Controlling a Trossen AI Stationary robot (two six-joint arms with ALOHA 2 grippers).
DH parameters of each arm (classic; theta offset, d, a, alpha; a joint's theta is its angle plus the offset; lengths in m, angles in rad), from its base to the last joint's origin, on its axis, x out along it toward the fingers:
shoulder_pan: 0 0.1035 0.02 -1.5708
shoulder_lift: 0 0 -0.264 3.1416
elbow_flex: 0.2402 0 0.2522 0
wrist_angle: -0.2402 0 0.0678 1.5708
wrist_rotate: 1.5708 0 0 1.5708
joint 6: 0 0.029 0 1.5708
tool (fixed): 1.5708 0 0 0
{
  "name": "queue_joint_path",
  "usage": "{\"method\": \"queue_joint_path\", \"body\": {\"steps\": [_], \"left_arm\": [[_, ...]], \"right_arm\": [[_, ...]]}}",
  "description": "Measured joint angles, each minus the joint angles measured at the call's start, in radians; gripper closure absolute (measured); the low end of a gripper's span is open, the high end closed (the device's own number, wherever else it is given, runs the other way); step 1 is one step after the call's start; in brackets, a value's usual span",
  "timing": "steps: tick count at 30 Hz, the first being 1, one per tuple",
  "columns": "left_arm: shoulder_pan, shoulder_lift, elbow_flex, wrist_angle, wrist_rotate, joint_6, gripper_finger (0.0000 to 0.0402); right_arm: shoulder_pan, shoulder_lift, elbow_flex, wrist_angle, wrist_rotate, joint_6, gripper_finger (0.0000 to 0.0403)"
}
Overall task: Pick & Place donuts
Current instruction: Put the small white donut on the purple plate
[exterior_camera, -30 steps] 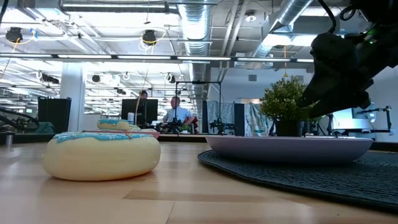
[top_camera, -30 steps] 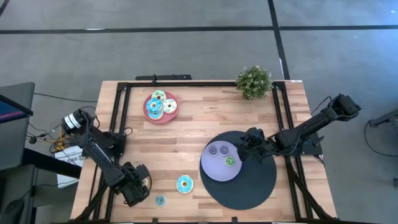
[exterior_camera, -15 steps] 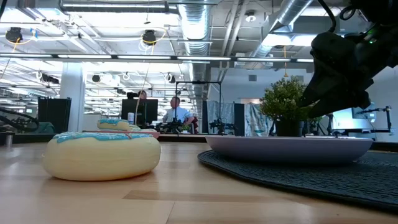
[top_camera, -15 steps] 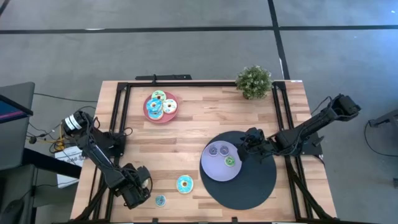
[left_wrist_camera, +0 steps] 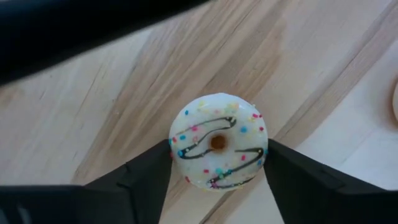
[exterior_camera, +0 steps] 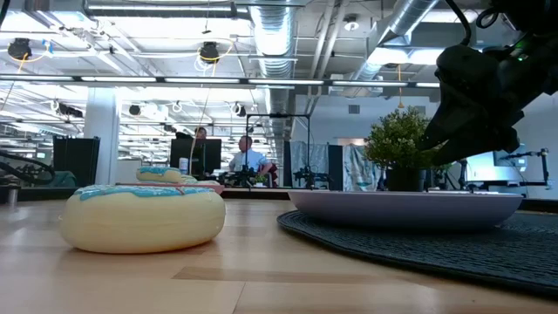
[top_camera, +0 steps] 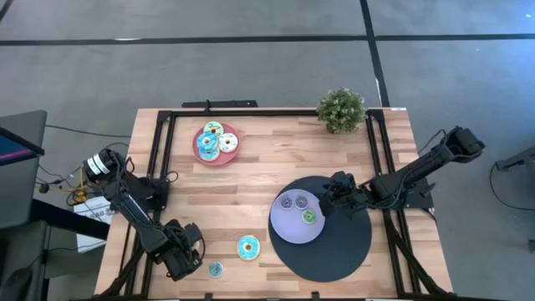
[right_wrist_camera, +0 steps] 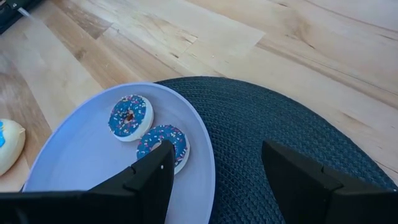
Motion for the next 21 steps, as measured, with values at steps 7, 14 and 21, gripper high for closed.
{"method": "queue_joint_path", "body": {"steps": [7,14,21], "left_arm": [[0.000,-0.001,0.000,0.000,-0.003,-0.001,0.0188],[0.015,-0.040,0.039,-0.020,-0.111,0.007,0.0194],[0.121,-0.145,0.113,-0.063,-0.337,0.237,0.0194]], "right_arm": [[0.000,0.000,0.000,0.000,-0.003,0.000,0.0172],[0.000,0.000,0.000,0.016,-0.005,-0.002,0.0172],[0.000,0.000,0.000,0.035,-0.006,-0.029,0.0172]]}}
